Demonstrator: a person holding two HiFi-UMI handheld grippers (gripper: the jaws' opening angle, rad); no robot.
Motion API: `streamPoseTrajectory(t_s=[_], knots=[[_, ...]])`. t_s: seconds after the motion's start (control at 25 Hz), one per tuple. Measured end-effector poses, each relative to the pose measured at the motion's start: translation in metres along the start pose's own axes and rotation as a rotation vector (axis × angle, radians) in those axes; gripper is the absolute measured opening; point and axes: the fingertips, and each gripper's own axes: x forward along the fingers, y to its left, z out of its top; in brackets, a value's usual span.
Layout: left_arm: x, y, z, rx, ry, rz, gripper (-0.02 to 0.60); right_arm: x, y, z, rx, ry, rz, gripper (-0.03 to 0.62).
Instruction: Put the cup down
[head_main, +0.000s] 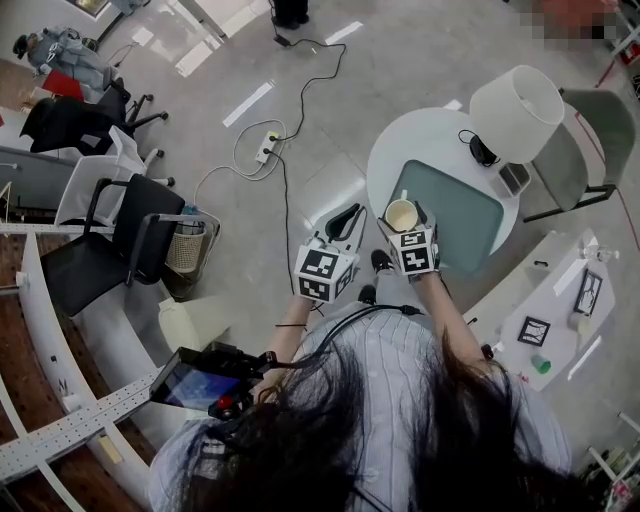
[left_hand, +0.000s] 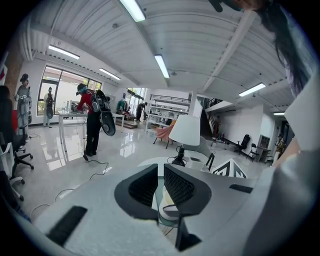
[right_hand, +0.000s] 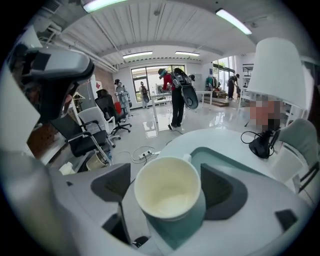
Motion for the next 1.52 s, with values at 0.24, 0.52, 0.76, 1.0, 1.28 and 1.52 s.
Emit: streamPoseTrajectory(t_s=[0.24,0.52,0.76,1.0,1.28,1.52], knots=[[-0.015,-0.003,0.003,0.002,-0.026,-0.006,0.046,-0.042,0.004,0.040,0.084,-0.150,-0.011,0.403],[-0.033,-0.017,0.002,0.015,-0.055,-0.026,0.046,-0.090,0.008,0.075,0.259,-0.287,0.007,0.402],[-0.056,-0.028,0.000,0.022,-0.080,-0.035,0.046,-0.120,0.021,0.074,0.296,-0.305,-0.013,0.400],[-0.084,-0.040,-0.012,0.008,-0.084,-0.049,0.046,-0.157,0.049,0.070,0.302,-0.329,-0.004,0.396],[-0.098,-0.066,-0.031,-0.010,-0.064,-0.090,0.046,-0.193,0.065,0.056,0.318,-0.343,-0.007,0.353],[-0.098,-0.094,-0.035,0.003,-0.059,-0.143,0.046,-0.219,0.063,0.036,0.336,-0.354,-0.054,0.254]])
